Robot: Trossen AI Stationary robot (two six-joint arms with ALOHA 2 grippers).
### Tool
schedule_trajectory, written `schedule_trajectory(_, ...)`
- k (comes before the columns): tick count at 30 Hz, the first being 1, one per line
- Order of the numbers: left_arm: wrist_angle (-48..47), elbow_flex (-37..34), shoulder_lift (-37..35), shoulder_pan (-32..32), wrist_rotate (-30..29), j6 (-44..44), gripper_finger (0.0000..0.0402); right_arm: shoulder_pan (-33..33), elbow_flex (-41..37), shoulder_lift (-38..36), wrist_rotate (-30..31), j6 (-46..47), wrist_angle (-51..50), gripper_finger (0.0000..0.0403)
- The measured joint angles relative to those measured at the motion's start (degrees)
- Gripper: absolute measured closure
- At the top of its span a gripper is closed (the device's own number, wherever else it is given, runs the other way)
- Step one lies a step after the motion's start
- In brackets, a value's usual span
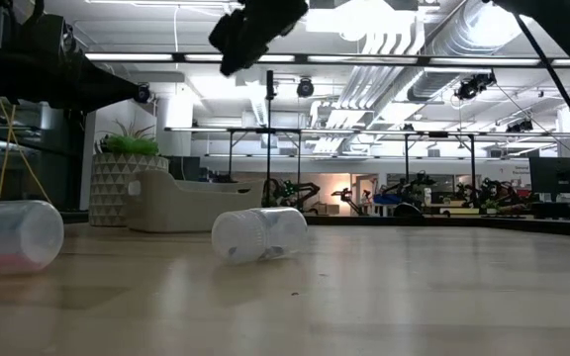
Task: Pick and place pill bottles into a basket
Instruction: Put the right transparent pill bottle into the bin
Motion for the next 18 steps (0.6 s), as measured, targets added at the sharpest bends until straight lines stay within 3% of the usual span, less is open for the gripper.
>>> schedule_trajectory(8, 0.00, 0.02, 0.00, 0.00, 0.02, 0.00, 0.0337, 4.49, 0.00, 4.93, 2.23, -1.53, -0.12, 0.0141)
schedule_trajectory(18, -0.02, 0.00, 0.00, -0.02, 0.02, 0.00, 0.0337, 9.37, 0.00, 10.12, 2.28, -3.40, -2.22, 0.0139)
